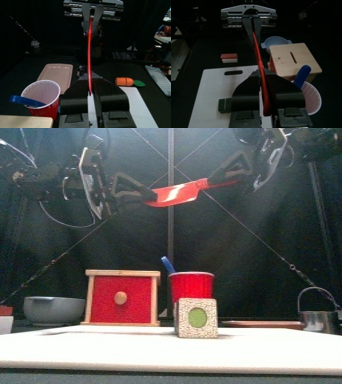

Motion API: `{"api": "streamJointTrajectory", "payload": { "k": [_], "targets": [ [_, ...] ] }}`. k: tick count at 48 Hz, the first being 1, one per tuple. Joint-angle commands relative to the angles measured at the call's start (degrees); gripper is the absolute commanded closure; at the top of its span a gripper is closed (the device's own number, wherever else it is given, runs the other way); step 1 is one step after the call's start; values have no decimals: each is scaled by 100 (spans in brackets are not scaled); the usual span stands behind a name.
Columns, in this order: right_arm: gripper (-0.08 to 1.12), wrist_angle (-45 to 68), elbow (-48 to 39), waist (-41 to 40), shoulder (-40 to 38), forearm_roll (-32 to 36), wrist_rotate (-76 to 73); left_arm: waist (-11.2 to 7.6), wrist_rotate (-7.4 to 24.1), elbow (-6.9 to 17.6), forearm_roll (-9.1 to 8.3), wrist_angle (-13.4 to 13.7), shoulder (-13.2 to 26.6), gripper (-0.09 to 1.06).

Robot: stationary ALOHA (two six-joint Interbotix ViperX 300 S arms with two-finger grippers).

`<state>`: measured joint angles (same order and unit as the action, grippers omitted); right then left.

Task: Cut the sushi into 4 pieces with the knife
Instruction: Cut the sushi into 4 pieces

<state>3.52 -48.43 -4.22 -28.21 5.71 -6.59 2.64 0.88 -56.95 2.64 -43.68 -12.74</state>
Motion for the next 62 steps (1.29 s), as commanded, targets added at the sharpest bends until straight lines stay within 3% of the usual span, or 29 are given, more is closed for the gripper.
{"api": "streamJointTrajectory", "payload": {
  "k": [1,7,14,25,32,37,45,62],
  "targets": [
    [102,18,-88,158,176,-132,9,-26,-35,-35,-79,-79,105,87],
    [102,18,-255,352,483,-396,18,-79,-53,-123,-70,-79,404,86],
    [102,0,-299,519,844,-580,18,-299,-62,-79,-35,-79,773,87],
    [102,-229,-316,650,1283,-694,18,-606,-62,220,229,-88,1485,87],
    [102,-264,-325,712,1362,-809,18,-791,-70,360,299,-79,1731,87],
    [102,-264,-334,773,1406,-888,18,-958,-70,378,466,-79,1819,87],
    [102,-264,-316,773,1538,-888,18,-1037,-62,369,738,-35,1925,87],
    [102,-264,-272,791,1837,-888,18,-1107,-62,413,853,-18,2188,87]
  ]
}}
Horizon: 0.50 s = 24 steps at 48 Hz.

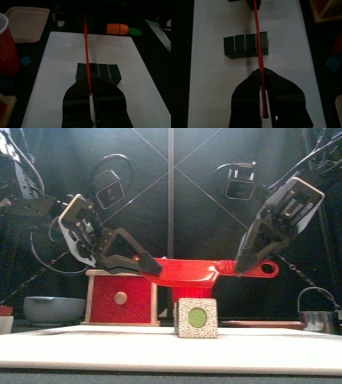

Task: Cut the sushi into 4 pieces with the knife
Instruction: Cut the sushi into 4 pieces

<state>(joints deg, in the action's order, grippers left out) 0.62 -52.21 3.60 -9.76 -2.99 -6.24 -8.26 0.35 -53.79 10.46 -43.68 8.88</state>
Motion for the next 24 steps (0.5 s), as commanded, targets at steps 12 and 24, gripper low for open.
{"api": "streamJointTrajectory", "payload": {
  "k": [12,24],
  "targets": [
    [102,26,123,-9,149,-18,-18,0,18,141,281,-18,264,87],
    [102,26,141,53,281,-105,-18,-9,-9,158,281,176,378,87]
  ]
}}
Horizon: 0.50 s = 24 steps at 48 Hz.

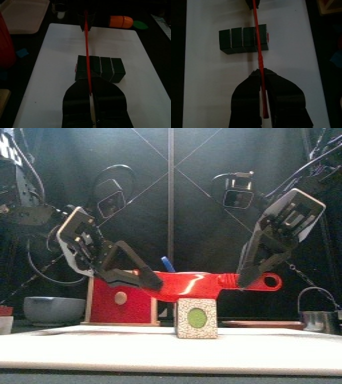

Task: Cut the sushi into 4 pieces with the knife
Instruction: Cut the sushi into 4 pieces

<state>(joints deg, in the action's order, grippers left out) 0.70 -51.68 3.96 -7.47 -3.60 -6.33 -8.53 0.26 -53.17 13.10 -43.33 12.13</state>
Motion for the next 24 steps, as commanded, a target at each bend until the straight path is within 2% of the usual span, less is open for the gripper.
{"api": "streamJointTrajectory", "payload": {
  "k": [1,11,24],
  "targets": [
    [102,18,97,26,62,-53,-9,18,0,97,18,158,62,87],
    [102,9,158,105,193,-97,-9,26,18,105,97,229,158,87],
    [102,18,167,44,879,-97,-9,211,44,255,255,237,712,87]
  ]
}}
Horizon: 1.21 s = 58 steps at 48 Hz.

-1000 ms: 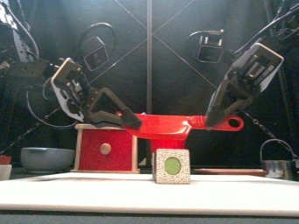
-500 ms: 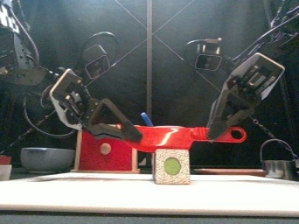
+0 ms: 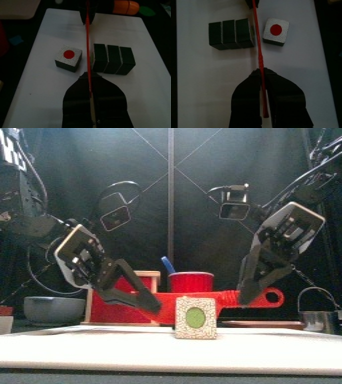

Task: Cut the sushi into 4 pieces with the knife
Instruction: Cut the sushi into 4 pieces

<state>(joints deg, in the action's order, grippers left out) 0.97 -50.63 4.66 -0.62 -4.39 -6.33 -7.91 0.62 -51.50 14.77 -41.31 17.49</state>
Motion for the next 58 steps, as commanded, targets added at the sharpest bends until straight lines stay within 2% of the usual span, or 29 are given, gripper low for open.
{"api": "streamJointTrajectory", "payload": {
  "k": [1,5,12,17,24,34,37,47,58],
  "targets": [
    [102,-9,62,-53,211,-18,-9,176,9,105,88,35,193,87],
    [102,-9,53,-202,202,26,0,308,26,158,79,35,229,87],
    [102,-97,35,-448,-18,105,9,527,26,132,0,35,53,87],
    [102,-264,70,-501,-281,167,0,624,26,79,-149,35,-149,87],
    [102,-492,141,-466,-668,167,0,624,26,-9,-431,35,-536,87],
    [102,-589,185,-62,-1187,79,-9,396,18,-114,-958,35,-1160,87],
    [102,-589,185,62,-1248,26,-9,299,18,-123,-1046,35,-1274,87],
    [102,-571,185,404,-1204,-158,-9,18,18,-149,-1195,35,-1266,87],
    [102,-492,185,448,-1011,-167,-9,0,9,-141,-1195,35,-967,87]
  ]
}}
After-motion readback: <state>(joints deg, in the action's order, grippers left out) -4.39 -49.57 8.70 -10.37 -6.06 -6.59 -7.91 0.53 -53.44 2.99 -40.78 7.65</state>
